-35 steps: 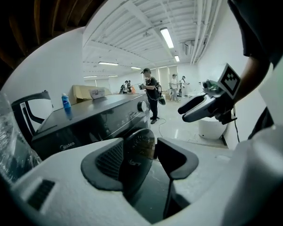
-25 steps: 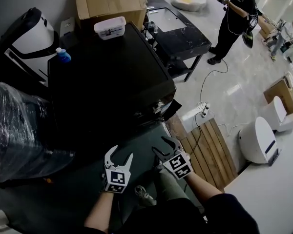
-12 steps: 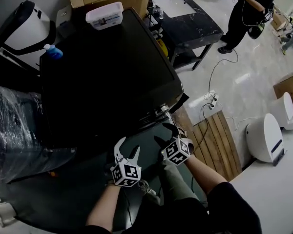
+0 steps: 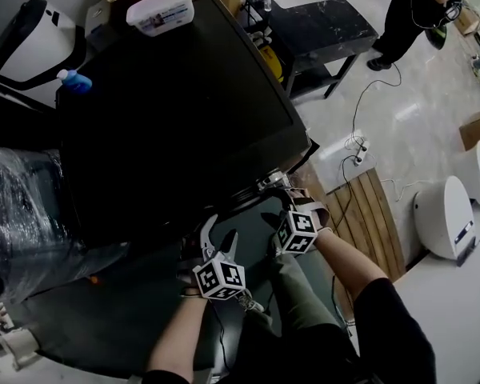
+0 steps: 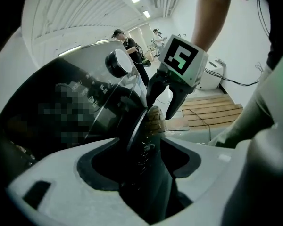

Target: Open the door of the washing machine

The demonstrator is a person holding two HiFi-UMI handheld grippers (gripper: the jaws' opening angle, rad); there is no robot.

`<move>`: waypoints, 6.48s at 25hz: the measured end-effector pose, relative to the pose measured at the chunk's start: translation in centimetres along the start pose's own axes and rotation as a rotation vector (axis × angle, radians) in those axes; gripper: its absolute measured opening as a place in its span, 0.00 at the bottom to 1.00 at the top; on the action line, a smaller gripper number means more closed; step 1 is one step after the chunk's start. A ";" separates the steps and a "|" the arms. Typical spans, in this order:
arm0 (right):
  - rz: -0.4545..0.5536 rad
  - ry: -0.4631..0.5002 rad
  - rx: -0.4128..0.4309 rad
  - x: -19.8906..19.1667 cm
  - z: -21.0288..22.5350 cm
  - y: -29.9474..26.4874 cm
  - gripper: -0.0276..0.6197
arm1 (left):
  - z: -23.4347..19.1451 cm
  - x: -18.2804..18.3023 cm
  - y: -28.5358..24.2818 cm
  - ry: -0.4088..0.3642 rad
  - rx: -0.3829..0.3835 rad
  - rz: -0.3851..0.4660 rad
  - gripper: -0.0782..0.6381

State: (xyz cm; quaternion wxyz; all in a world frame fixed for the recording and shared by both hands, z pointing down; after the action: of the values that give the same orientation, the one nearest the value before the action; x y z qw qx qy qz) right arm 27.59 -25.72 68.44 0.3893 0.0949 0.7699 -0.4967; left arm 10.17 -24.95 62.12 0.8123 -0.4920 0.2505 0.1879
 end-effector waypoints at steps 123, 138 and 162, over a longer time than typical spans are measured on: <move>0.276 -0.239 0.219 28.1 -38.6 1.7 0.35 | 0.1 -44.6 34.7 0.856 0.541 -0.271 0.13; 0.361 -0.233 0.157 29.4 -37.6 5.1 0.31 | 3.6 -35.6 40.5 0.845 0.757 0.021 0.13; 0.557 -0.352 -0.068 29.8 -35.4 14.4 0.05 | 11.0 -17.3 45.3 0.687 0.670 0.365 0.13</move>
State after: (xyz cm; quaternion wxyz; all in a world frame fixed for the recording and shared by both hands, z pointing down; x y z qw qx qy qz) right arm -2.86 3.83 45.07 0.6402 0.2016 0.6513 -0.3539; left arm -26.27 4.07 44.69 0.7504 -0.1864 0.6310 0.0635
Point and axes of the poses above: the fingertips, and each gripper's own axes: y backward along the fingers, z to its right, x out of its top, the point moved 10 cm from there along y, backward along the fingers, and after that the axes turned 8 degrees about z, right-handed, at the moved point
